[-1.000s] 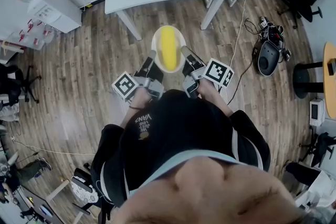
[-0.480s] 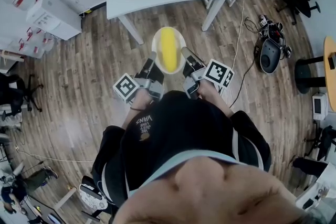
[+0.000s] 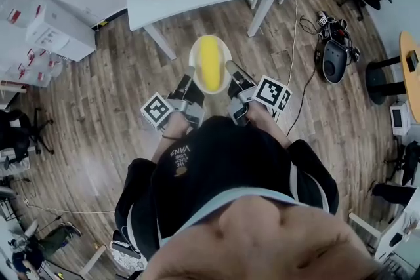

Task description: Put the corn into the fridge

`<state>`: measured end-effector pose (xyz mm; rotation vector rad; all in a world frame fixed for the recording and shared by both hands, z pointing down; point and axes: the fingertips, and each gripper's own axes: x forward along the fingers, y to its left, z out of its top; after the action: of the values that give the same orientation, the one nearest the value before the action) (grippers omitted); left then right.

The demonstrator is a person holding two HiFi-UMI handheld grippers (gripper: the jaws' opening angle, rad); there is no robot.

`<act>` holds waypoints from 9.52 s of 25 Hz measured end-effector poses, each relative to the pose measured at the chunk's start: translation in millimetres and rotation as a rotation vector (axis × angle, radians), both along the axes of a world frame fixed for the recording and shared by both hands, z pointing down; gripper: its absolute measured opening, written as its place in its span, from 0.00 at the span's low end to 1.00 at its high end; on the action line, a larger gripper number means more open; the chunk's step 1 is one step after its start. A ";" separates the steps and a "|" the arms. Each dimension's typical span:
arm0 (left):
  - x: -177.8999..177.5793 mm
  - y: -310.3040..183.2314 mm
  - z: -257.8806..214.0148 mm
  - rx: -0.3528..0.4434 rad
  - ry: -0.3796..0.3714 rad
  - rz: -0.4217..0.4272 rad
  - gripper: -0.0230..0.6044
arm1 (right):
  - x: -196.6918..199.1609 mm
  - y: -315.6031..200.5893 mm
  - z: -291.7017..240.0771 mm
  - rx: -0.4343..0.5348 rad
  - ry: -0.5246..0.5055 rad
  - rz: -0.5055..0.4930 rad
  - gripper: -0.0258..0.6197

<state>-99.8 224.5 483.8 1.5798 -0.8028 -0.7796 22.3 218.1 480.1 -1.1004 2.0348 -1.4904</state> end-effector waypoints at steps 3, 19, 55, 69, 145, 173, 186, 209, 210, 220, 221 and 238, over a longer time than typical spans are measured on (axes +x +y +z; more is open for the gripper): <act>1.2 -1.5 0.1 -0.001 0.011 0.009 0.08 | 0.6 0.4 0.7 -0.002 0.003 0.010 0.08; 8.3 -39.8 0.9 -0.001 0.017 -0.018 0.08 | 7.3 -40.5 2.8 -0.002 0.007 -0.017 0.08; 43.6 -176.7 0.9 -0.013 0.019 -0.190 0.08 | 38.4 -199.9 2.6 -0.006 0.014 -0.211 0.08; 46.4 -193.4 5.1 -0.032 0.024 -0.238 0.08 | 39.1 -221.8 9.5 -0.026 -0.005 -0.262 0.08; -38.7 -420.0 -10.1 -0.018 0.031 0.108 0.08 | -41.3 -410.7 -3.9 0.011 -0.003 0.082 0.08; -25.2 -486.3 -19.3 -0.016 0.034 -0.003 0.08 | -26.3 -491.2 -17.4 0.034 0.016 -0.018 0.08; -32.1 -507.3 -13.8 -0.052 0.017 -0.085 0.08 | -33.6 -521.3 -12.8 0.019 0.030 -0.077 0.08; -24.4 -512.5 -0.4 -0.131 0.072 -0.149 0.08 | -38.7 -560.3 -12.8 0.054 0.148 -0.120 0.08; -24.4 -511.8 -0.1 -0.134 0.076 -0.149 0.08 | -39.9 -561.4 -12.8 0.057 0.154 -0.120 0.08; -24.0 -514.4 3.7 -0.163 0.095 -0.176 0.08 | -46.5 -575.2 -17.4 0.102 0.207 -0.134 0.08; -23.7 -514.6 3.9 -0.167 0.095 -0.181 0.08 | -47.0 -576.1 -18.4 0.111 0.216 -0.137 0.08; -21.9 -518.3 5.0 -0.186 0.103 -0.216 0.08 | -44.8 -579.9 -16.9 0.207 0.447 -0.156 0.09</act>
<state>-121.8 -293.8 488.8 1.2915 -0.9523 -0.9059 -22.5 -361.7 463.1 -1.3009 2.5615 -1.1357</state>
